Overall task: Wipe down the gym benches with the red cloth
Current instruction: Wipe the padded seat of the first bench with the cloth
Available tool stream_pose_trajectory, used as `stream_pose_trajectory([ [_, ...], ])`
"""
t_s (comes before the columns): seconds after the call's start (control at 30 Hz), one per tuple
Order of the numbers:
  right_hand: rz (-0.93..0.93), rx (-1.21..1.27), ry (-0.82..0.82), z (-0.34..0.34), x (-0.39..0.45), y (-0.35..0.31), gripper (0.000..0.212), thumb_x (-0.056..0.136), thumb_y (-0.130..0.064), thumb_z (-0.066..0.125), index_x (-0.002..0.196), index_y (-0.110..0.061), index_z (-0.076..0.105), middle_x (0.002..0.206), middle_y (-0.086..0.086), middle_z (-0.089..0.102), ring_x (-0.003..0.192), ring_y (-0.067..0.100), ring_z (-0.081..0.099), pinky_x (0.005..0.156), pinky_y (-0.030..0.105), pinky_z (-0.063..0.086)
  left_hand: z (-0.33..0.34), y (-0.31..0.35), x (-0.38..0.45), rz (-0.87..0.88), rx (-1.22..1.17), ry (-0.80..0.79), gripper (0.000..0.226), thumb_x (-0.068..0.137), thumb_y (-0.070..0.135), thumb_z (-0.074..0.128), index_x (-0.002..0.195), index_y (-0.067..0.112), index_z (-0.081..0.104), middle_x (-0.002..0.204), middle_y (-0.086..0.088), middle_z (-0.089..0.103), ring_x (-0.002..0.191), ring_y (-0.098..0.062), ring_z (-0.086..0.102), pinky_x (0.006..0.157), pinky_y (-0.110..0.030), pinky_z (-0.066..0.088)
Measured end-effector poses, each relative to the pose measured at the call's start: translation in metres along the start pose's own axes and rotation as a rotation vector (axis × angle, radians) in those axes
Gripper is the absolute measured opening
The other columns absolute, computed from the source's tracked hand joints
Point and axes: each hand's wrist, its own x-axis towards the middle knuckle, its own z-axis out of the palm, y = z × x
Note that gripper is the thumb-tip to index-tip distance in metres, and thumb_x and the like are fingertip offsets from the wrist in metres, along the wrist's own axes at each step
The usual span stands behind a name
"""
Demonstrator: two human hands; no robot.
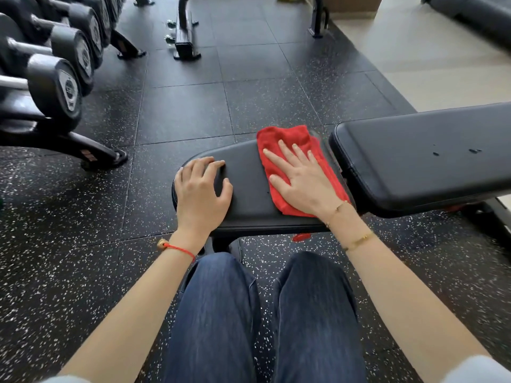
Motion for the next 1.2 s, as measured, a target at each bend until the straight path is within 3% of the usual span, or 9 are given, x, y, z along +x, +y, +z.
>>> stream_pose_trajectory([
  [0.13,-0.076,0.061,0.058,0.005,-0.036,0.003,0.054,0.098,-0.035,0.043,0.15,-0.041,0.028,0.162,-0.004,0.019,0.15,0.022,0.014,0.123,0.043,0.006,0.0,-0.002,-0.001,-0.004,-0.009,0.006,0.037,0.092,0.025,0.058,0.127,0.016,0.064,0.133,-0.002,0.059,0.129,-0.026,0.048,0.115,-0.049,0.029],
  [0.33,0.134,0.05,0.041,-0.005,0.002,0.012,0.053,0.101,-0.031,0.037,0.152,-0.039,0.023,0.164,-0.003,0.01,0.151,0.023,0.008,0.123,0.044,0.001,0.001,0.002,-0.001,-0.011,0.018,-0.007,0.039,0.092,0.024,0.054,0.129,0.014,0.062,0.136,-0.005,0.058,0.131,-0.027,0.047,0.116,-0.049,0.027],
  [0.6,-0.095,0.028,0.071,0.013,-0.04,-0.029,0.054,0.099,-0.03,0.04,0.151,-0.038,0.027,0.162,-0.003,0.017,0.15,0.024,0.014,0.123,0.043,0.006,0.0,-0.002,-0.002,-0.006,-0.008,-0.002,0.038,0.092,0.021,0.056,0.129,0.015,0.063,0.138,-0.004,0.058,0.133,-0.026,0.047,0.118,-0.047,0.026],
  [0.87,0.202,-0.019,0.045,-0.001,0.024,0.004,0.053,0.102,-0.031,0.033,0.153,-0.038,0.02,0.164,0.003,0.007,0.151,0.027,0.007,0.122,0.046,0.002,0.0,0.0,0.0,-0.021,-0.025,0.008,0.036,0.09,0.02,0.057,0.125,0.015,0.064,0.135,-0.002,0.06,0.132,-0.025,0.048,0.116,-0.048,0.027],
  [1.1,-0.067,0.019,0.044,0.016,-0.016,-0.035,0.054,0.1,-0.032,0.037,0.151,-0.04,0.024,0.163,-0.002,0.014,0.151,0.024,0.01,0.122,0.045,0.002,-0.001,-0.003,-0.001,-0.026,-0.067,0.031,0.034,0.088,0.016,0.058,0.121,0.013,0.065,0.133,-0.002,0.061,0.13,-0.024,0.049,0.116,-0.046,0.027],
  [1.2,-0.002,0.044,0.049,0.008,-0.022,-0.006,0.053,0.1,-0.03,0.038,0.151,-0.041,0.026,0.163,-0.002,0.016,0.151,0.023,0.011,0.122,0.045,0.004,-0.001,-0.004,-0.001,-0.022,-0.073,0.023,0.034,0.089,0.016,0.058,0.122,0.013,0.065,0.134,-0.002,0.061,0.131,-0.023,0.049,0.117,-0.046,0.026],
])
